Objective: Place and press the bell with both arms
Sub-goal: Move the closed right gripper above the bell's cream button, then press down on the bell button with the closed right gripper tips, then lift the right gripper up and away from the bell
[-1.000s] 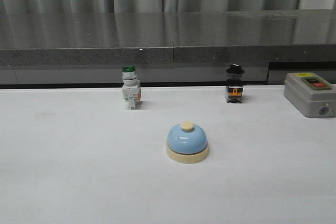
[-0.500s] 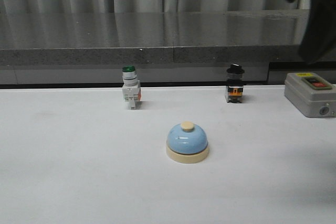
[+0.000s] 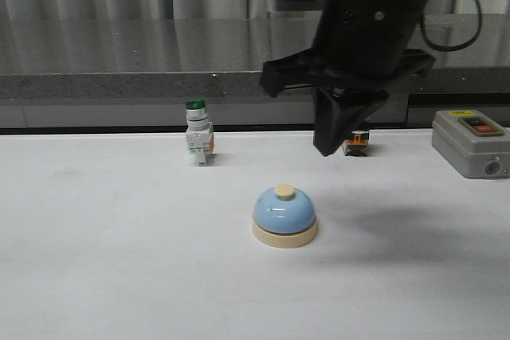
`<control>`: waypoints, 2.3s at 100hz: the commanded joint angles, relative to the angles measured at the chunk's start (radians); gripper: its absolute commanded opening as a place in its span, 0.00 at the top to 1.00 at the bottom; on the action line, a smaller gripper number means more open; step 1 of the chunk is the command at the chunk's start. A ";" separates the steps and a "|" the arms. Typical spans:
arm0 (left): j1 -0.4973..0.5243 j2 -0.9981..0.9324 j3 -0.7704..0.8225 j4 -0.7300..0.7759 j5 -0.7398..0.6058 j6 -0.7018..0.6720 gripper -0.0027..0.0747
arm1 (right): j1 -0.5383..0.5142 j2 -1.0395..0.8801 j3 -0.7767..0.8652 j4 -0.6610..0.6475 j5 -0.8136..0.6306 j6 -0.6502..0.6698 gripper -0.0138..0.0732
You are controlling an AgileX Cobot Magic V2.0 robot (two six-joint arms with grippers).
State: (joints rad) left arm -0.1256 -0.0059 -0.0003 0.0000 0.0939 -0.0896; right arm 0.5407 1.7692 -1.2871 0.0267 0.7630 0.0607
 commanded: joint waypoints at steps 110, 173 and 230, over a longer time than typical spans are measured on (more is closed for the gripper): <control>0.002 -0.029 0.043 -0.006 -0.082 -0.010 0.99 | 0.054 0.069 -0.155 -0.004 0.056 -0.015 0.91; 0.002 -0.029 0.043 -0.006 -0.082 -0.010 0.99 | -0.161 -0.309 -0.074 -0.066 0.056 -0.006 0.91; 0.002 -0.029 0.043 -0.006 -0.082 -0.010 0.99 | -0.430 -0.852 0.387 -0.082 -0.159 -0.006 0.91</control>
State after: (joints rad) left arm -0.1256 -0.0059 -0.0003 0.0000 0.0939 -0.0896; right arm 0.1338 1.0156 -0.9349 -0.0418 0.7060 0.0598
